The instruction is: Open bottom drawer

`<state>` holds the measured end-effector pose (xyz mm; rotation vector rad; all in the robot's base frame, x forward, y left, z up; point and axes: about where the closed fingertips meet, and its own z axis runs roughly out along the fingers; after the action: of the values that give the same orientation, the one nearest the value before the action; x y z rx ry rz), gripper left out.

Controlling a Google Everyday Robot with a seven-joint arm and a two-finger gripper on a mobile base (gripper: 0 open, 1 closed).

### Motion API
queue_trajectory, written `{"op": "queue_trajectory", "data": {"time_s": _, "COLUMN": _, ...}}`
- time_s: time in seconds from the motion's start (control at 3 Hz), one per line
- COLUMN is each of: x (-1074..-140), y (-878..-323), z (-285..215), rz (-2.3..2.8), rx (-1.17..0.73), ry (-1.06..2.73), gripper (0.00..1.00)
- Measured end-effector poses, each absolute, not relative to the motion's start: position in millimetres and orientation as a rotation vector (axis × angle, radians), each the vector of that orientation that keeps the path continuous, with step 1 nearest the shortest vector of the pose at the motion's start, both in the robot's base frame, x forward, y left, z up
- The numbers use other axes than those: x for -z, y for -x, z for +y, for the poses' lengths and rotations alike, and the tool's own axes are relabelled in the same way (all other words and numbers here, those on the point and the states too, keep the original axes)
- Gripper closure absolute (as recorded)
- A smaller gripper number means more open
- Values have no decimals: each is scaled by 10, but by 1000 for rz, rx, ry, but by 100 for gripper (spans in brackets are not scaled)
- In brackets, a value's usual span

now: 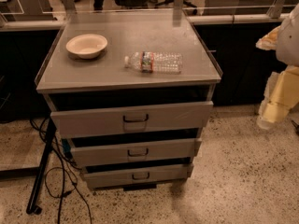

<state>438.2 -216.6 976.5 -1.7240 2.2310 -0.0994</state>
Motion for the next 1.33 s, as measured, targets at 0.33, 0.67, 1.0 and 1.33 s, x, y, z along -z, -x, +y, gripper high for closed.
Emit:
{"op": "queue_trajectory", "data": {"time_s": 0.33, "x": -9763, "y": -4382, "z": -2165, "rz": 2231, "rx": 99, "ry": 1724, "gripper": 0}}
{"op": "queue_trajectory", "data": {"time_s": 0.67, "x": -9460, "y": -4449, "z": -2049, "rz": 2205, "rx": 72, "ry": 1743, "gripper": 0}}
{"op": "queue_trajectory", "data": {"time_s": 1.0, "x": -8767, "y": -4585, "z": -1888, "rz": 2159, "rx": 11, "ry": 1737, "gripper": 0}}
{"op": "queue_trajectory", "data": {"time_s": 1.33, "x": -8765, "y": -4585, "z": -1887, "rz": 2159, "rx": 11, "ry": 1736, "gripper": 0}}
